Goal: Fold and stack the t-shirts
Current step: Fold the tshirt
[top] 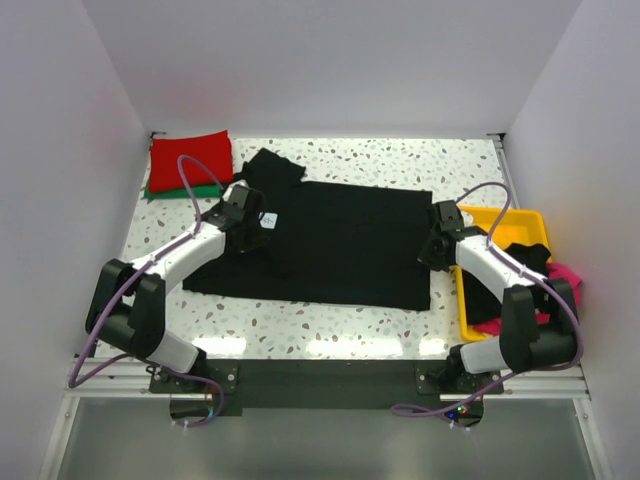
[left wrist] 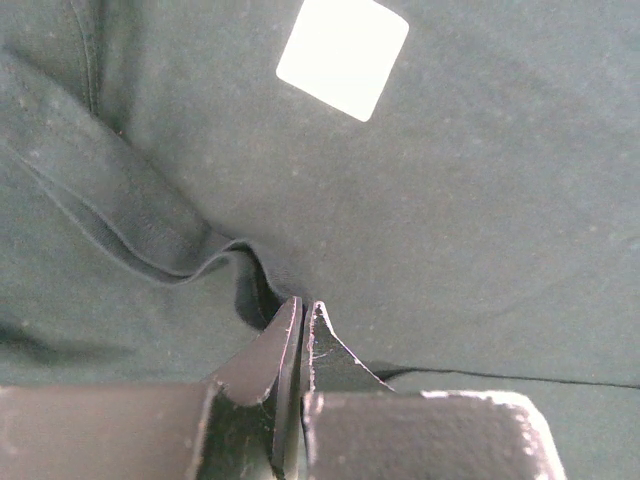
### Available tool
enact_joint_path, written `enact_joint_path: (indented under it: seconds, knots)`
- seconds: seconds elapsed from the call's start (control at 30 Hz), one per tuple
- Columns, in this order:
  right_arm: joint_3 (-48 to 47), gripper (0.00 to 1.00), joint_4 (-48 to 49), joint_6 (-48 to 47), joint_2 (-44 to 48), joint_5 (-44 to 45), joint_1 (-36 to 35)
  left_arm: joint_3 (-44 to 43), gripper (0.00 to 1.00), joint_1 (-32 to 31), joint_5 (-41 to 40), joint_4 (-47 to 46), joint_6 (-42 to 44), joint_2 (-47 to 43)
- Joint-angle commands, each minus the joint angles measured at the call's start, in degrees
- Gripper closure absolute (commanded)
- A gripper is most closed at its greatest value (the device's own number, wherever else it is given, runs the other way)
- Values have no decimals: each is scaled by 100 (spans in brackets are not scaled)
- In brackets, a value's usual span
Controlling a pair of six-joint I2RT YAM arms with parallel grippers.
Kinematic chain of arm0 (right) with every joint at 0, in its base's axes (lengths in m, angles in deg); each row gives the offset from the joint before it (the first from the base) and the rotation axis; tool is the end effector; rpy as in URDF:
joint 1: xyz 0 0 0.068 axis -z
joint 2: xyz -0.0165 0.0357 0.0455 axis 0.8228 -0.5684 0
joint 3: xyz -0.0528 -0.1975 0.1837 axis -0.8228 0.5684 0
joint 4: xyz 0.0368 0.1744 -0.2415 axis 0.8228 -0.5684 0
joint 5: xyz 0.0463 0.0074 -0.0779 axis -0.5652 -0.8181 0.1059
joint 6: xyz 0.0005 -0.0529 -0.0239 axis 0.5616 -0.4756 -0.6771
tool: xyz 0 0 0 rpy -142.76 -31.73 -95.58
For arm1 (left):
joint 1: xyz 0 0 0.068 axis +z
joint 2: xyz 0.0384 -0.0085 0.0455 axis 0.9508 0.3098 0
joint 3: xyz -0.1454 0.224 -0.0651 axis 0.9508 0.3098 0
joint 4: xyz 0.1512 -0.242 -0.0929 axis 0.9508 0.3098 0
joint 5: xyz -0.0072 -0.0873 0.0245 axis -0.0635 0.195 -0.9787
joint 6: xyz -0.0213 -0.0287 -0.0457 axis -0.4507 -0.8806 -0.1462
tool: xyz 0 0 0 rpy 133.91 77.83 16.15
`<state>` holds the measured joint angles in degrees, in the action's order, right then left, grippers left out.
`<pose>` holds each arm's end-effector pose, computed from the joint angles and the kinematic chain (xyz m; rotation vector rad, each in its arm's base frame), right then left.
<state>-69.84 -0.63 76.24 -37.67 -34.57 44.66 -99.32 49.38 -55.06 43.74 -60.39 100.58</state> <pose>0.2934 0.0463 0.1561 0.7088 2.5531 -0.0127 0.3178 -0.1240 0.1840 -0.5254 2.4969 -0.2152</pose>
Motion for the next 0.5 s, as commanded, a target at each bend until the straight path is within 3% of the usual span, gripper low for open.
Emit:
enact_joint_path:
  seconds: [0.0, 0.47]
  knots:
    - [36, 100, -87, -31, 292, 207, 15, -298, 100, 42, -99, 3, 137, -283]
    - [203, 100, -324, -31, 731, 533, 15, -693, 100, 235, -152, 109, 286, -248]
